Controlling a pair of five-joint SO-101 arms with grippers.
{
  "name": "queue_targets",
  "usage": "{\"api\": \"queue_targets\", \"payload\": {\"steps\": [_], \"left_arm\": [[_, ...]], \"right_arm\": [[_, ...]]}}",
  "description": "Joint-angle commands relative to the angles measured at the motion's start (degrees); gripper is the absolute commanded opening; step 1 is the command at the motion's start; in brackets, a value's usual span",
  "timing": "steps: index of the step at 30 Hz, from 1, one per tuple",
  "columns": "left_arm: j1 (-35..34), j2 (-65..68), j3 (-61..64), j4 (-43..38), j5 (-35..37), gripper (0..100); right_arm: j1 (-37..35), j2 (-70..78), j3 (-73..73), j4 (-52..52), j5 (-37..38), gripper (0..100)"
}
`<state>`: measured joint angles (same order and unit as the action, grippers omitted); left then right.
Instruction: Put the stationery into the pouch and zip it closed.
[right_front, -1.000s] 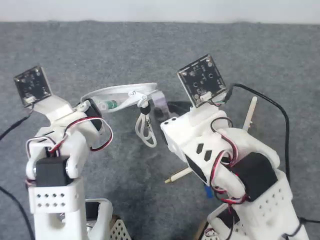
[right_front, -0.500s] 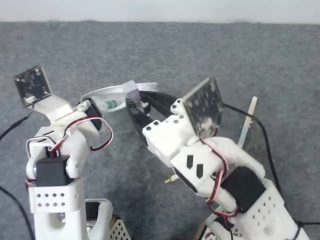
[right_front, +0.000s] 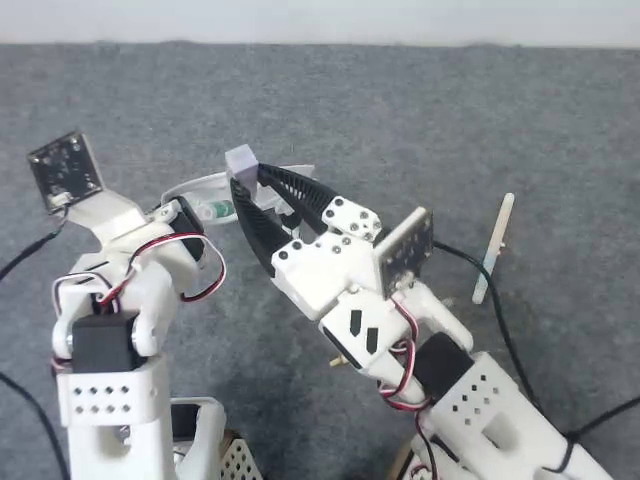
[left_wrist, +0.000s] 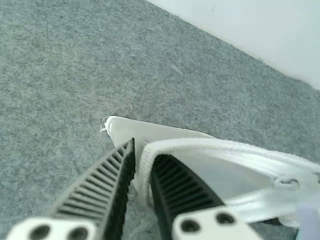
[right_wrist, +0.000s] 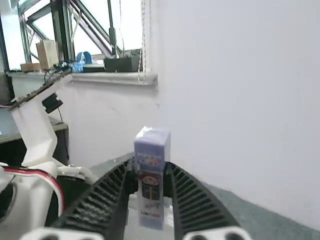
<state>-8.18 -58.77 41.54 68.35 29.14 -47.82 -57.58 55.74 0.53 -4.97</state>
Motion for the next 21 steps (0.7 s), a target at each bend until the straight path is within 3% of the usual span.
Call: {"api": "queue_targets", "payload": {"steps": [1, 17, 21], "left_arm": [[0.1, 0.2, -0.5, -1.9, 0.8, 1], [-0.1, 0.2, -0.3, -2.0, 0.8, 1], [-0.1, 0.2, -0.3, -2.0, 0.8, 1]], "right_arm": [[-0.2, -1.8, 1.3, -5.9, 0.8, 0.6], [0.1, 12.4, 3.9, -16.1, 1.2, 0.6], [0.0, 14.1, 5.4, -16.6, 8.9, 0.6]]}}
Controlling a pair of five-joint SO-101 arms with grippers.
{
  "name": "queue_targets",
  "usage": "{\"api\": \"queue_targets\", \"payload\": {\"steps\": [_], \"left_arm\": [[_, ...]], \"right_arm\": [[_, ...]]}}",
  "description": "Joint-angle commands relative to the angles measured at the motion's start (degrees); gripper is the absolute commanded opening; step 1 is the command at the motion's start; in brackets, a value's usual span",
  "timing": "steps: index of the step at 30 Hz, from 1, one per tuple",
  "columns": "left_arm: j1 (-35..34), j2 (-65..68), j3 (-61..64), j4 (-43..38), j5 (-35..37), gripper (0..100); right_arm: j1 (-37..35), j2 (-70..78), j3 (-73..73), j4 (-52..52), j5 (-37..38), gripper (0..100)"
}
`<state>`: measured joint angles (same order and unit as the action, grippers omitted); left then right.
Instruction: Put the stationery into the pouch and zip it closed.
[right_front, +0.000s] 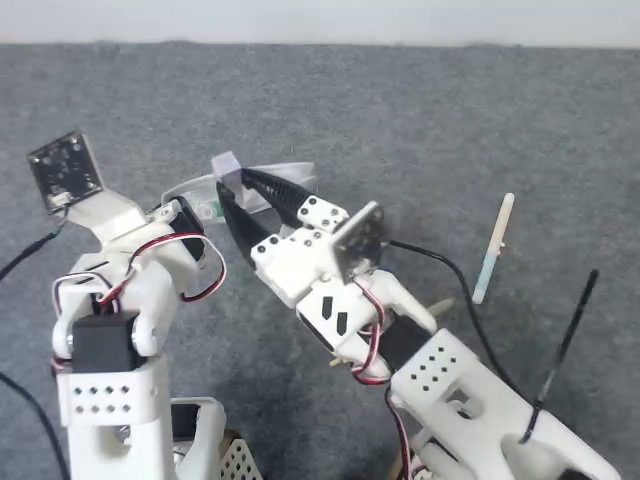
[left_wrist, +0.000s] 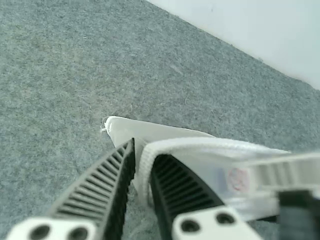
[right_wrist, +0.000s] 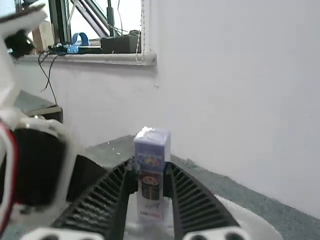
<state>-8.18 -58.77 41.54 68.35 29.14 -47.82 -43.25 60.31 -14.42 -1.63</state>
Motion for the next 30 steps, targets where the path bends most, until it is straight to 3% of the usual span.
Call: {"api": "queue_targets", "payload": {"steps": [1, 7, 12, 21, 30], "left_arm": [[-0.1, 0.2, -0.3, -2.0, 0.8, 1], [-0.2, 0.2, -0.3, -2.0, 0.8, 1], [-0.3, 0.2, -0.3, -2.0, 0.8, 1], [0.0, 0.2, -0.3, -2.0, 0.8, 1], [0.0, 0.2, -0.3, -2.0, 0.8, 1]], "right_arm": [[0.0, -0.2, 1.3, -1.8, 7.3, 0.6], [-0.1, -0.2, 3.7, -4.8, 12.7, 2.1], [-0.2, -0.2, 4.8, -4.7, 12.7, 13.1], [-0.4, -1.4, 5.6, -4.7, 12.8, 10.2], [0.0, -15.9, 6.2, 9.5, 12.7, 10.2]]}}
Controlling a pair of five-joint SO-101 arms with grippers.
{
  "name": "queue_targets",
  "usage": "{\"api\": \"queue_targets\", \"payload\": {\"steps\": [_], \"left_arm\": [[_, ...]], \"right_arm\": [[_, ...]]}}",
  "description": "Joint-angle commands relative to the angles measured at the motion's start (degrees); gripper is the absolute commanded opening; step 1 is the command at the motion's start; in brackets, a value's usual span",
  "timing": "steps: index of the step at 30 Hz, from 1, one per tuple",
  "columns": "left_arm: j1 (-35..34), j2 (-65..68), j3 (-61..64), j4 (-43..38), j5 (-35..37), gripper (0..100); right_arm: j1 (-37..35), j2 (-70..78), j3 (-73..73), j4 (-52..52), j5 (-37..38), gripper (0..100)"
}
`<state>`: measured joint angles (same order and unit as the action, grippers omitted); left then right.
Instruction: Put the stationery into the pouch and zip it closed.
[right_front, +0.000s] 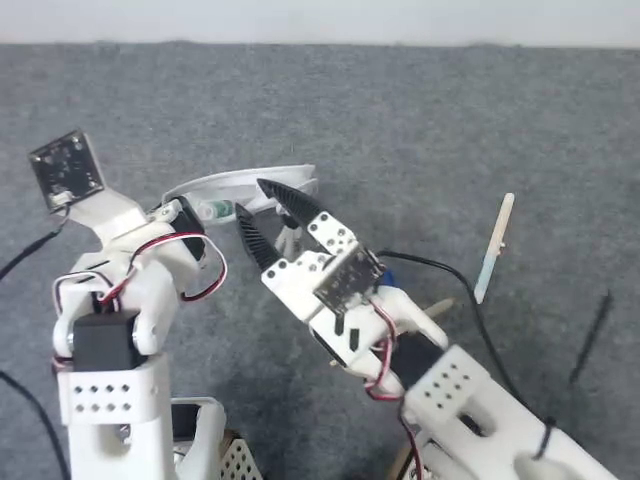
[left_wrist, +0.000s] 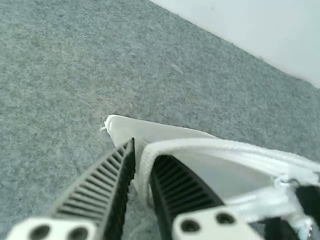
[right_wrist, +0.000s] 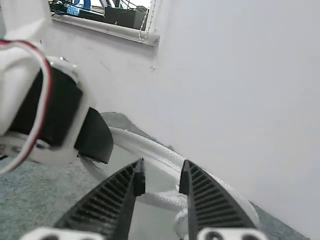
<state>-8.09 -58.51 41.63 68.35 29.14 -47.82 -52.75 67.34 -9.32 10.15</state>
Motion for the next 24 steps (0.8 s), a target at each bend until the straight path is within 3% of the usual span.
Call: {"api": "queue_targets", "payload": {"steps": [1, 10, 14, 24], "left_arm": [[-0.1, -0.1, -0.4, -2.0, 0.8, 1], [-0.1, -0.1, -0.5, -2.0, 0.8, 1], [0.0, -0.1, -0.4, -2.0, 0.8, 1], [0.0, -0.1, -0.4, -2.0, 0.8, 1]], "right_arm": [[0.0, -8.2, -1.0, 6.5, 0.9, 10.2], [0.0, -14.6, -9.0, 27.3, 0.7, 10.2], [0.3, -14.8, -12.6, 32.9, -3.1, 10.2], [6.8, -14.6, -25.6, 58.0, -11.5, 10.2]]}}
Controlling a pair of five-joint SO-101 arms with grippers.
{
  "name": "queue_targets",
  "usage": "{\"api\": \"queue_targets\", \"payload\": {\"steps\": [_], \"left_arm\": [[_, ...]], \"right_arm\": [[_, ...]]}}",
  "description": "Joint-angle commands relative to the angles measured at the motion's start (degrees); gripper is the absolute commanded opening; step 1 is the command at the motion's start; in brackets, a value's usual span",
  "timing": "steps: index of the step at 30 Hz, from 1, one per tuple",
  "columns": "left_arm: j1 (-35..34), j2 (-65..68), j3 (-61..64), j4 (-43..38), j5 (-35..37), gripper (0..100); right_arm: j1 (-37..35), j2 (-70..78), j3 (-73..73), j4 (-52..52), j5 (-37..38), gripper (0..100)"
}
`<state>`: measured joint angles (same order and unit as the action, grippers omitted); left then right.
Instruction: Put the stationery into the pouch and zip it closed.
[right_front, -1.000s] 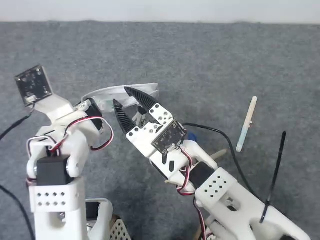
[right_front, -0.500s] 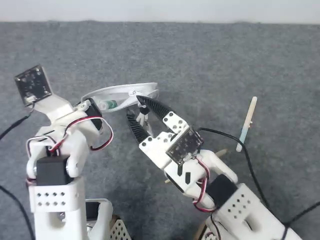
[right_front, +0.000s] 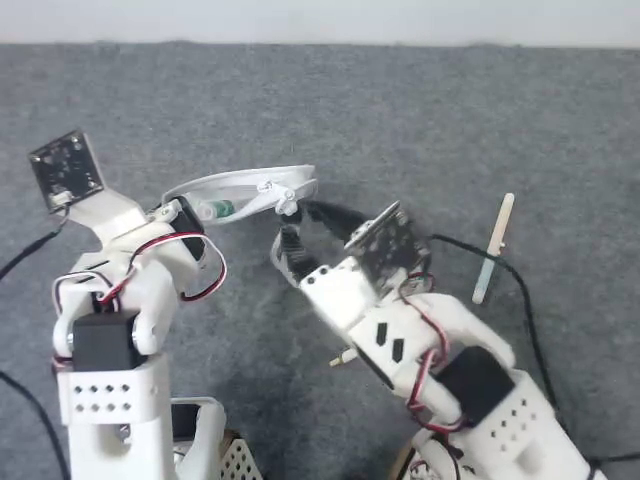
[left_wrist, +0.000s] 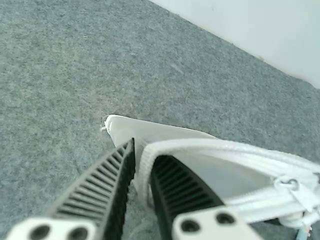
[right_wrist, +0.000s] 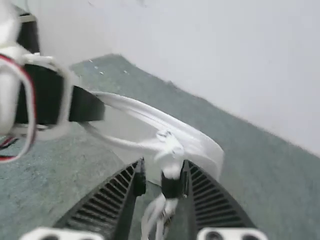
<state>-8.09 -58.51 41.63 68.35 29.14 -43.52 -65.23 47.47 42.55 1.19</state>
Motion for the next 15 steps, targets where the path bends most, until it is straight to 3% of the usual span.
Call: {"api": "queue_targets", "payload": {"steps": [1, 15], "left_arm": [[0.0, -0.1, -0.4, -2.0, 0.8, 1], [-0.2, -0.1, -0.4, -2.0, 0.8, 1]], "right_arm": [[3.1, -2.2, -6.2, 8.2, -3.2, 10.2], [17.4, -2.1, -6.1, 27.2, -15.3, 10.3]]}}
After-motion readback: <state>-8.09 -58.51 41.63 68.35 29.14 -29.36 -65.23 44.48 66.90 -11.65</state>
